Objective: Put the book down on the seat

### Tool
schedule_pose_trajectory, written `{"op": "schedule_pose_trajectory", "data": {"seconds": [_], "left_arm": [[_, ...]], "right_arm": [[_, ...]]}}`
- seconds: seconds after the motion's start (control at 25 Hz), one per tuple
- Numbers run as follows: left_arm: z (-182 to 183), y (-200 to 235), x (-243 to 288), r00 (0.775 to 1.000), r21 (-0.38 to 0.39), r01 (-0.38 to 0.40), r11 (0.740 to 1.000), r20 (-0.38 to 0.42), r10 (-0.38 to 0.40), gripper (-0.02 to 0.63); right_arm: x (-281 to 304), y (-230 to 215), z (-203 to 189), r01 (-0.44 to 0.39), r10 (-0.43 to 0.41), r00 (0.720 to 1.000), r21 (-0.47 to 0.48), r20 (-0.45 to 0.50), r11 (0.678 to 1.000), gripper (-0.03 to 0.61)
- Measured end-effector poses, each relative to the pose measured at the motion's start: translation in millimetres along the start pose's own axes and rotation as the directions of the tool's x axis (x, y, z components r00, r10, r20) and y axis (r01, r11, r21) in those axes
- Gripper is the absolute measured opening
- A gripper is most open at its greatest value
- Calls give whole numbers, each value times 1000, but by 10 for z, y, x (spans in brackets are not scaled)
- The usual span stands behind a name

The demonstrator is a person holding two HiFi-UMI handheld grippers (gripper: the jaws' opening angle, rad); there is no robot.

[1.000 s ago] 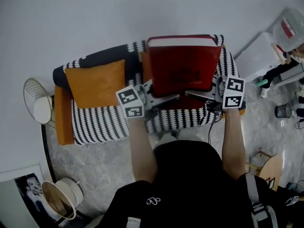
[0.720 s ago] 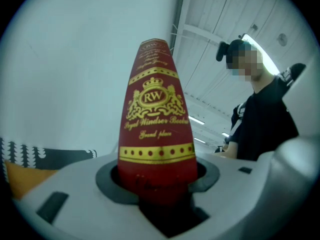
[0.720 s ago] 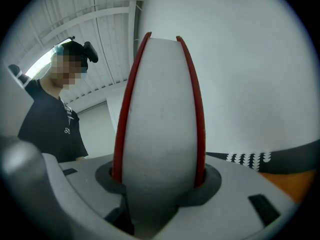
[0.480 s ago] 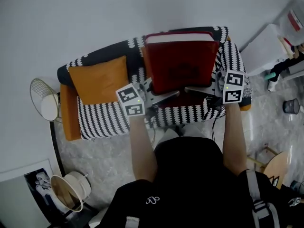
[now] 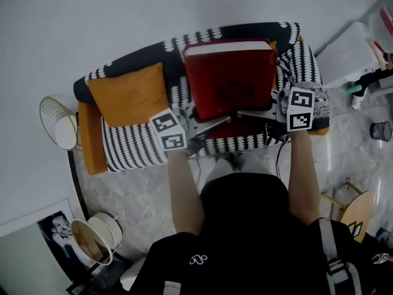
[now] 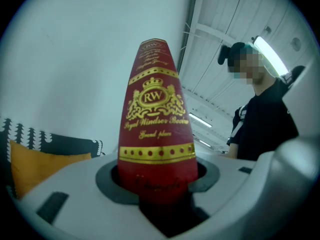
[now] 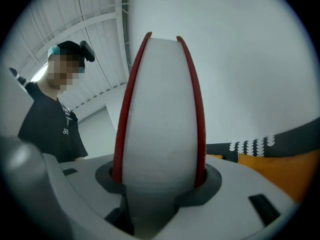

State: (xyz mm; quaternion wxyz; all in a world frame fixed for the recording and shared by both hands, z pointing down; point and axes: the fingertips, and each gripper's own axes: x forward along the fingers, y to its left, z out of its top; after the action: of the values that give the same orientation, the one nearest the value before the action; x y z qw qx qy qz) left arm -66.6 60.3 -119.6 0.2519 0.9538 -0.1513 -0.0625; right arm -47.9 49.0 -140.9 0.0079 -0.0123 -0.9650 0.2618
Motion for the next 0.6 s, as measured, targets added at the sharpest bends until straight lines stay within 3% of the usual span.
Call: {"op": "schedule_pose_trajectory", "data": {"seconds": [0.32, 0.6], "left_arm": [[-309, 77, 76, 1000, -111, -6, 994, -30, 3, 225], [-648, 155, 113, 997, -233, -35, 972, -76, 17, 225]], "right_arm": [[-110, -123, -290, 17, -18, 1000, 108, 5, 994, 241], [-184, -248, -622, 22, -27, 1000, 237, 16, 971, 241]]}}
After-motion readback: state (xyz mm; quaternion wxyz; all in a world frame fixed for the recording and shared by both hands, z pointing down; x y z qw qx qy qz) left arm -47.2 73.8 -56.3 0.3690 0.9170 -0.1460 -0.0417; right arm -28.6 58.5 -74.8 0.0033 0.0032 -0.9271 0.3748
